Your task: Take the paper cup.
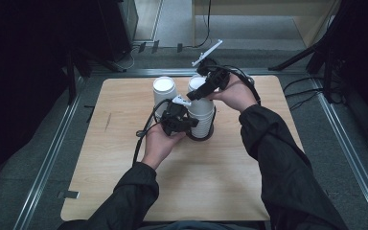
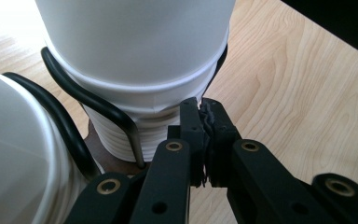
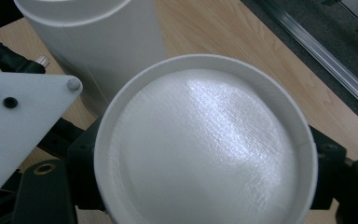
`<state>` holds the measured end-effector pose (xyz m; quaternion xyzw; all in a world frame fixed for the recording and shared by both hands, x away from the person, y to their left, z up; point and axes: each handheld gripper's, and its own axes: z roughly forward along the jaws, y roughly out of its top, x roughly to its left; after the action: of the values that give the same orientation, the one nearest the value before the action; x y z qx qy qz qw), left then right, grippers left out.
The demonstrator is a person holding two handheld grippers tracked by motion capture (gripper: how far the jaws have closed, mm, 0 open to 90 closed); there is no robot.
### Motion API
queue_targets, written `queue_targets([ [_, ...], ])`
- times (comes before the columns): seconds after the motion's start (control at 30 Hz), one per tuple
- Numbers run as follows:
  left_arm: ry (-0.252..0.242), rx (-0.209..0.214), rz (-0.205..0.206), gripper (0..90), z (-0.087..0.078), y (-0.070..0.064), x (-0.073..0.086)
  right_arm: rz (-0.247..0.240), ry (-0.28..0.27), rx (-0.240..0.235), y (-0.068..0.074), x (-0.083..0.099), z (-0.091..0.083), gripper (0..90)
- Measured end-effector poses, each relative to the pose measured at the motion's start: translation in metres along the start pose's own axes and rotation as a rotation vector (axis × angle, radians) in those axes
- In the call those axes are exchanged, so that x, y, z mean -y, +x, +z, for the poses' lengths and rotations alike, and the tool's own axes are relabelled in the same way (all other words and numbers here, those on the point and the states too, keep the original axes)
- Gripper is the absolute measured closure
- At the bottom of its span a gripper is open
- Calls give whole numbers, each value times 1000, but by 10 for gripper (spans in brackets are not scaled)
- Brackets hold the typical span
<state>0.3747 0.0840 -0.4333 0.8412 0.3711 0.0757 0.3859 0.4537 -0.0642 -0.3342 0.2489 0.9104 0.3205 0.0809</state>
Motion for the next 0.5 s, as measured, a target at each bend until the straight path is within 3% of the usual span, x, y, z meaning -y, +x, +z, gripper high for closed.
queue_targets([
  [0.17, -25, -5, -7, 884, 0, 1, 2, -6, 11, -3, 0, -2, 0, 228],
  [0.3, -33, 17, -24, 882, 0, 4, 3, -7, 8, -7, -1, -4, -3, 231],
  [0.5, -44, 4, -23, 850, -1, 2, 5, 17, -44, -11, -1, -14, -20, 233],
])
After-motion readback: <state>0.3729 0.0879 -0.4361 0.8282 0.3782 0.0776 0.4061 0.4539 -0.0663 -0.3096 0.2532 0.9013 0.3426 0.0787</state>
